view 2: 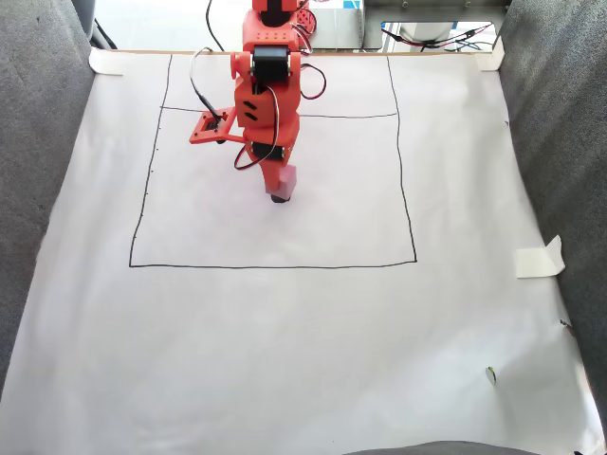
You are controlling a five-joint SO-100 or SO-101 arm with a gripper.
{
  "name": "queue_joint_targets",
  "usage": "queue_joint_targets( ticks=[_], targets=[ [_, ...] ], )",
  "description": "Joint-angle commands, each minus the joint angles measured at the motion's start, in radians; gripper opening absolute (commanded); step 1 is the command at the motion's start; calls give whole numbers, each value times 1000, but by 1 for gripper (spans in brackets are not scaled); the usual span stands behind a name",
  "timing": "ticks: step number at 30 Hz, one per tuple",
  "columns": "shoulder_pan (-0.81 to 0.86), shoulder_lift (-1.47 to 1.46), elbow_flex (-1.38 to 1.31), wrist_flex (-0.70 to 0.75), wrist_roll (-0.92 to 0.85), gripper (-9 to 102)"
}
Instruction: Grasp the colored block, Place it on the black dot, and then return the arm to the default position.
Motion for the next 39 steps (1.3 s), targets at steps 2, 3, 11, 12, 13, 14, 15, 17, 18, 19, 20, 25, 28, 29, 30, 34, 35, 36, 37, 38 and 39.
queue_joint_targets(
  ticks=[2, 3, 11, 12, 13, 14, 15, 17, 18, 19, 20, 25, 28, 29, 30, 34, 35, 36, 37, 38, 39],
  targets=[
    [3, 11, -38, 8, 8, 0],
    [5, 11, -38, 8, 6, 0],
    [11, -3, -38, 3, 6, 0],
    [12, -5, -38, 2, 6, 0],
    [14, -6, -38, 2, 6, 0],
    [14, -8, -38, 2, 6, 0],
    [14, -9, -38, 2, 6, 0],
    [15, -15, -38, -3, 5, 0],
    [17, -18, -38, -6, 6, 0],
    [18, -25, -38, -14, 8, 0],
    [18, -31, -38, -20, 9, 0],
    [21, -40, -38, -35, 5, 0],
    [23, -49, -38, -46, -3, 0],
    [26, -52, -38, -51, -5, 0],
    [29, -55, -38, -58, -3, 0],
    [41, -63, -38, -98, 2, 0],
    [43, -63, -38, -104, 2, 0],
    [43, -63, -38, -106, 3, 0],
    [46, -61, -38, -110, 8, 0],
    [48, -60, -38, -114, 14, 0],
    [48, -60, -38, -118, 17, 0]
  ],
)
